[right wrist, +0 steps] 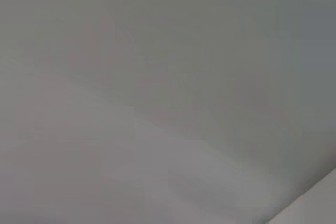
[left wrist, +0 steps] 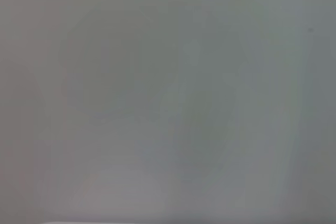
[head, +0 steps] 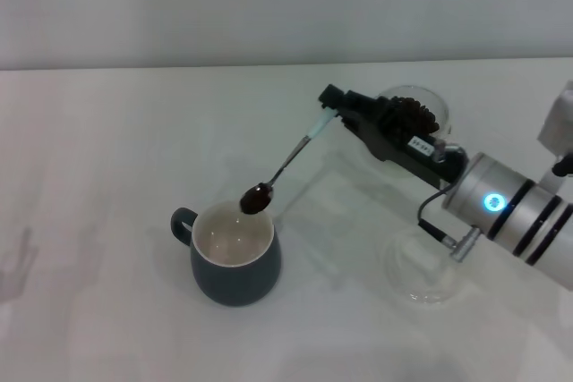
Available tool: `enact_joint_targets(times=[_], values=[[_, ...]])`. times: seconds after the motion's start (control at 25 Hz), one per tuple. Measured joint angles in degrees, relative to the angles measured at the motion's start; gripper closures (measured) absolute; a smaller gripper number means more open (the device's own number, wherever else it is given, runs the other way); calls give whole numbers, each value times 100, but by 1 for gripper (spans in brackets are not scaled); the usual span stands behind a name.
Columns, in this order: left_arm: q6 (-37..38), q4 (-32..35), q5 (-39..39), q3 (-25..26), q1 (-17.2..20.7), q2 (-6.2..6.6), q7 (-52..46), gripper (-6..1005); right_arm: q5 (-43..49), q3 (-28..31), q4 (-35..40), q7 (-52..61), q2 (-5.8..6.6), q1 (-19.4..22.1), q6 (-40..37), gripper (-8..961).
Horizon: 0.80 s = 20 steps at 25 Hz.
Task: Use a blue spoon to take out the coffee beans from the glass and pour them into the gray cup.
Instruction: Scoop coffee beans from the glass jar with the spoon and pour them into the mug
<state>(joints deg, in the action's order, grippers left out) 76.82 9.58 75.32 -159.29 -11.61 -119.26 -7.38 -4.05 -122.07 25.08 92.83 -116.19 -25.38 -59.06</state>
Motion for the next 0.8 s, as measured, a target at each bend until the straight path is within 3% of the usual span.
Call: enact_joint_targets(times=[0.36, 0.8], values=[[0, 0, 0, -6, 21, -9, 0, 135, -8, -145, 230, -804, 0, -47, 218, 805], [0, 9, 0, -13, 4, -9, 0, 135, 36, -360, 501, -2650, 0, -45, 123, 804]])
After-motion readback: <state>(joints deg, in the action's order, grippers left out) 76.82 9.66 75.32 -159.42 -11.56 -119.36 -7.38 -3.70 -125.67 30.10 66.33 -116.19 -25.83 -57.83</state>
